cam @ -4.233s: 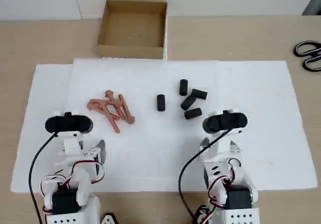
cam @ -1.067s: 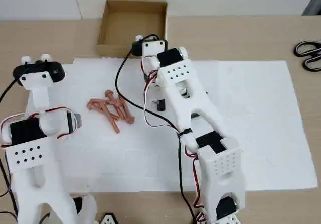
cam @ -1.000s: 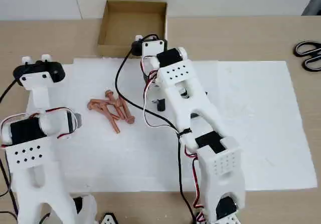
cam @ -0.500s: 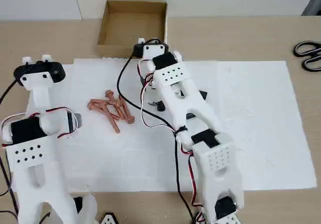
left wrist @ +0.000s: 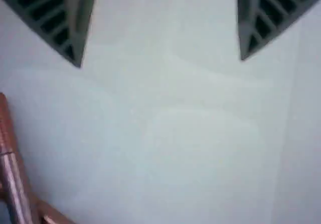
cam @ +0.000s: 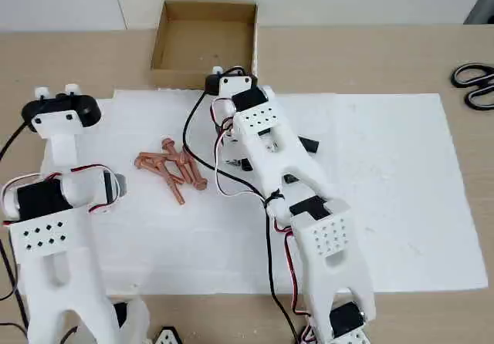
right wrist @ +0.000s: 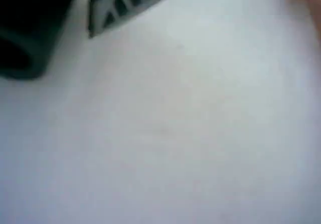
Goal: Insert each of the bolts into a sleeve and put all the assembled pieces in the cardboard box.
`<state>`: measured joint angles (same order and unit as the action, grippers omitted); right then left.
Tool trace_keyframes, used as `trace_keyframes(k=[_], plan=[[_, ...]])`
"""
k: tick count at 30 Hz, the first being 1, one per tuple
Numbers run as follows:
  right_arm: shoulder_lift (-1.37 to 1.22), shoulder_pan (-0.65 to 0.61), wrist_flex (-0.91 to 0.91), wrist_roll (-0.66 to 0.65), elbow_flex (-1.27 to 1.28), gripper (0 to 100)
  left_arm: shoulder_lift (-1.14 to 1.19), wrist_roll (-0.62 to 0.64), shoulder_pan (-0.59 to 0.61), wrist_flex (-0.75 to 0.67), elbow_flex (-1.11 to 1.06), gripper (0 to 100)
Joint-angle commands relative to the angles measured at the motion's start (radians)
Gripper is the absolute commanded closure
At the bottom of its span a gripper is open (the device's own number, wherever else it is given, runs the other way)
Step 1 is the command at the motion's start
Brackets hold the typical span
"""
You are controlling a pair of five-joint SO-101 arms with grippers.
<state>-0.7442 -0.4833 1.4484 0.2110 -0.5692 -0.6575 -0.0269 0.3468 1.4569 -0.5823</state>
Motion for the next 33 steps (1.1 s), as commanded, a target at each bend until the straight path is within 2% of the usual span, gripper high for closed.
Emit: trace_keyframes(k=[1, 7, 10, 14, 17, 22, 27, 33], plan=[[-0.013, -0.005, -0.033, 0.005, -0.035, 90.6, 0.0, 0.003, -0.008, 0.006, 0.039, 81], [-0.005, 0.001, -0.028, -0.006, -0.041, 99.4, 0.0, 0.003, -0.008, 0.006, 0.039, 81], [-0.004, 0.002, 0.015, -0.046, -0.094, 99.5, 0.0, 0.003, -0.008, 0.006, 0.039, 81], [0.053, 0.008, 0.153, -0.061, -0.219, 99.5, 0.002, 0.003, -0.008, 0.006, 0.039, 81], [0.117, 0.008, 0.242, -0.12, -0.304, 99.5, 0.003, 0.003, -0.008, 0.021, 0.044, 81], [0.232, 0.038, 0.282, -0.201, -0.338, 99.5, 0.014, 0.003, -0.009, 0.034, 0.05, 81], [0.265, 0.116, 0.289, -0.204, -0.336, 99.5, 0.199, 0.006, -0.009, 0.061, 0.14, 81], [0.286, 0.176, 0.289, -0.204, -0.242, 99.5, 0.485, 0.084, -0.043, 0.083, 0.268, 81]])
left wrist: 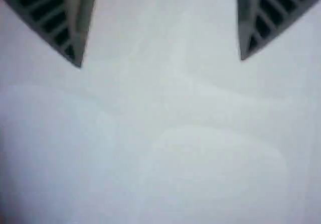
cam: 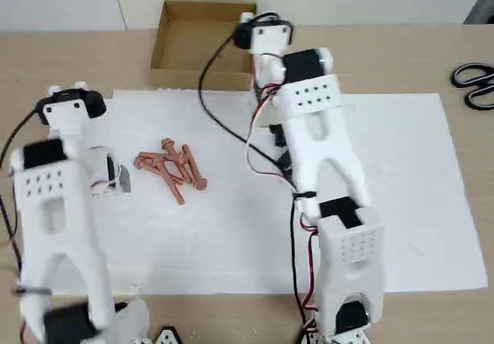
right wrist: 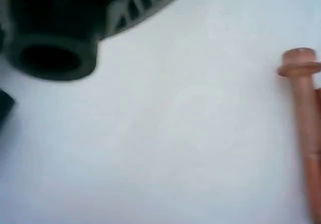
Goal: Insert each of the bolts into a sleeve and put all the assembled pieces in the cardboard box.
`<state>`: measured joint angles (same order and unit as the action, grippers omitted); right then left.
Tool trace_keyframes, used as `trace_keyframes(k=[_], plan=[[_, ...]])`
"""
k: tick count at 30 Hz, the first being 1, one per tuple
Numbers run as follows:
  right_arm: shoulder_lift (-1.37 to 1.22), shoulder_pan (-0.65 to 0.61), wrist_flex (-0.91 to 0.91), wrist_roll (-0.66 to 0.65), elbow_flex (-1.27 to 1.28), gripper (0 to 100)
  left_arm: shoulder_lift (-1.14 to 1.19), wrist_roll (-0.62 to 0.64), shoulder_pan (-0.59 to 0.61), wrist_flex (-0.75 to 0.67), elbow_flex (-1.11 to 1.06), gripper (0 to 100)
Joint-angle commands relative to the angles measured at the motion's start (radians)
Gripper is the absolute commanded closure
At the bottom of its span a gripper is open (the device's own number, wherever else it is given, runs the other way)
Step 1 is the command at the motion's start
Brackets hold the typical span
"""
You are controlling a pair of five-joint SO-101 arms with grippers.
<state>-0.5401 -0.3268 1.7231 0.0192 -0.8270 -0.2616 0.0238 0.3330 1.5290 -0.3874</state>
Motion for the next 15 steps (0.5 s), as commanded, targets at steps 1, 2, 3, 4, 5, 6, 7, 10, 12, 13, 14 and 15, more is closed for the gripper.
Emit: trace_keyframes(k=[1, 2, 3, 4, 5, 6, 7, 10, 12, 13, 14, 15], plan=[[0.084, 0.021, 0.015, -0.012, 0.025, 99.5, 0.115, 0.051, -0.051, 0.012, 0.085, 81], [0.084, 0.022, 0.015, -0.012, 0.029, 99.5, 0.13, 0.075, -0.078, 0.012, 0.094, 81], [0.084, 0.025, 0.015, -0.012, 0.032, 99.5, 0.143, 0.109, -0.107, 0.012, 0.108, 81], [0.084, 0.025, 0.013, -0.012, 0.032, 99.5, 0.153, 0.155, -0.138, 0.012, 0.117, 81], [0.084, 0.027, 0.013, -0.012, 0.032, 99.5, 0.157, 0.21, -0.164, 0.012, 0.12, 81], [0.085, 0.027, 0.013, -0.012, 0.032, 99.5, 0.16, 0.264, -0.184, 0.008, 0.122, 81], [0.085, 0.028, 0.013, -0.012, 0.032, 99.5, 0.161, 0.316, -0.203, 0.003, 0.122, 81], [0.085, 0.03, 0.013, -0.012, 0.032, 99.5, 0.16, 0.439, -0.259, -0.038, 0.12, 81], [0.085, 0.03, 0.013, -0.012, 0.032, 99.5, 0.163, 0.505, -0.279, -0.068, 0.117, 81], [0.085, 0.03, 0.013, -0.012, 0.032, 99.5, 0.164, 0.534, -0.284, -0.091, 0.113, 81], [0.085, 0.03, 0.013, -0.012, 0.032, 99.5, 0.164, 0.559, -0.285, -0.118, 0.102, 81], [0.085, 0.03, 0.013, -0.012, 0.032, 99.5, 0.164, 0.583, -0.285, -0.152, 0.088, 81]])
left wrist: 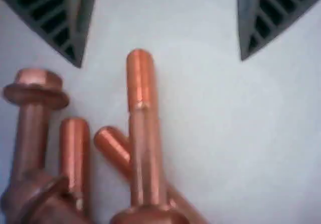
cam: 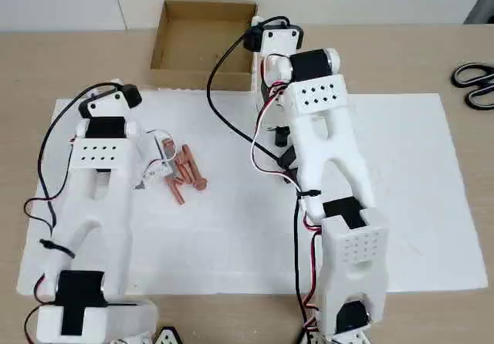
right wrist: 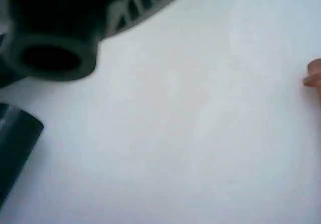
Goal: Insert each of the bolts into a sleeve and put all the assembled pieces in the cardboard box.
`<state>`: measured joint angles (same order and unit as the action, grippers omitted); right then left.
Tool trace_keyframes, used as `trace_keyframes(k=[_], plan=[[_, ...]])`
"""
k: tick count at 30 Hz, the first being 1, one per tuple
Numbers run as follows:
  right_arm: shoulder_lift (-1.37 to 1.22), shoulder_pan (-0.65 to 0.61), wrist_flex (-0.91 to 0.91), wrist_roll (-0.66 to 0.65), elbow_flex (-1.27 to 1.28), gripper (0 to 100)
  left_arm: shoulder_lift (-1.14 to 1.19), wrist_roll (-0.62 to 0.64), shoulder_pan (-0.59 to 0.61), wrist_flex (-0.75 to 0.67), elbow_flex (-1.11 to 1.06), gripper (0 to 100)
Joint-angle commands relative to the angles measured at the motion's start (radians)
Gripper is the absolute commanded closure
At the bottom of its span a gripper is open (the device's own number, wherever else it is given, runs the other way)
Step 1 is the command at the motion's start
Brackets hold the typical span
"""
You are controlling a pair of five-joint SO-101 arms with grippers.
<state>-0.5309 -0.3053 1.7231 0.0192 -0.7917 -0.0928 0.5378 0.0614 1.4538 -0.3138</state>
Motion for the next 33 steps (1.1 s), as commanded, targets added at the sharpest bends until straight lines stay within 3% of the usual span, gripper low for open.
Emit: trace_keyframes(k=[1, 11, 33], plan=[[0.076, 0.008, 0.013, -0.012, -0.003, 99.5, -0.005, 0.087, -0.012, -0.107, -0.002, 81], [0.076, 0.008, 0.01, -0.012, -0.003, 99.5, -0.005, 0.192, -0.014, -0.29, -0.147, 81], [0.076, 0.008, 0.008, -0.011, -0.003, 99.5, -0.005, 0.192, -0.012, -0.54, -0.314, 81]])
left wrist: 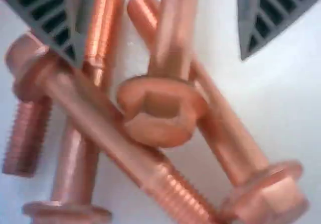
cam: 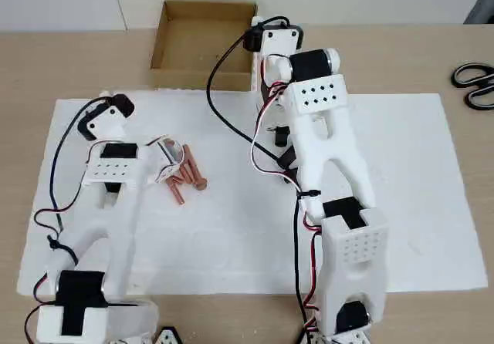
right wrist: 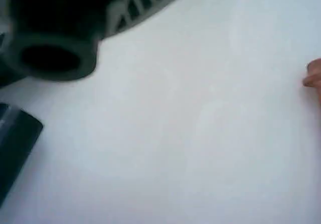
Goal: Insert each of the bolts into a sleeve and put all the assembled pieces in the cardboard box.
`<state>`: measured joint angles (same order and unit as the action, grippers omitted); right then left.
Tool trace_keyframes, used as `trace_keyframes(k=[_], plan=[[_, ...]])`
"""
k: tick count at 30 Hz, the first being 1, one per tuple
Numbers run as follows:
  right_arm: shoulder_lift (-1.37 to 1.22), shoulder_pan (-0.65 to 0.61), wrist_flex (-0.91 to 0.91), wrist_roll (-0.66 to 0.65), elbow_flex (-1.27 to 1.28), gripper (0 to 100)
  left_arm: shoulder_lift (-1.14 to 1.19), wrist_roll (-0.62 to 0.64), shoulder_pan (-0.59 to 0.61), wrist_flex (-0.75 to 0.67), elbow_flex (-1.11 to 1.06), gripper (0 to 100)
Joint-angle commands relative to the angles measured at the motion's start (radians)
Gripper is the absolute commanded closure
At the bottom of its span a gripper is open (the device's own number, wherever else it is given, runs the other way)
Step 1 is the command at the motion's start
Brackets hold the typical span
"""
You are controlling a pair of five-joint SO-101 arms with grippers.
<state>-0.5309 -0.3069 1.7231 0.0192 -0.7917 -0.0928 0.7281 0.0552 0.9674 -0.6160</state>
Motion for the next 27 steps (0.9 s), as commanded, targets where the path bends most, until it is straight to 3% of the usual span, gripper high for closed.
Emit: trace_keyframes(k=[1, 7, 13, 21, 23, 27], plan=[[0.076, 0.01, 0.008, -0.009, -0.003, 99.5, -0.005, 0.002, -0.006, -0.069, -0.022, 81], [0.076, 0.01, 0.008, -0.009, -0.003, 99.5, -0.006, 0.002, -0.006, -0.097, -0.044, 83], [0.076, 0.01, 0.008, -0.008, -0.003, 99.5, -0.006, -0.002, -0.008, -0.109, -0.045, 100], [0.076, 0.01, 0.008, -0.008, -0.003, 99.5, -0.014, -0.005, -0.009, -0.103, -0.041, 99], [0.076, 0.01, 0.008, -0.008, -0.003, 99.5, -0.015, -0.054, -0.023, -0.1, -0.03, 99], [0.076, 0.01, 0.008, -0.009, -0.003, 99.5, -0.015, -0.132, -0.074, 0.063, 0.082, 99]])
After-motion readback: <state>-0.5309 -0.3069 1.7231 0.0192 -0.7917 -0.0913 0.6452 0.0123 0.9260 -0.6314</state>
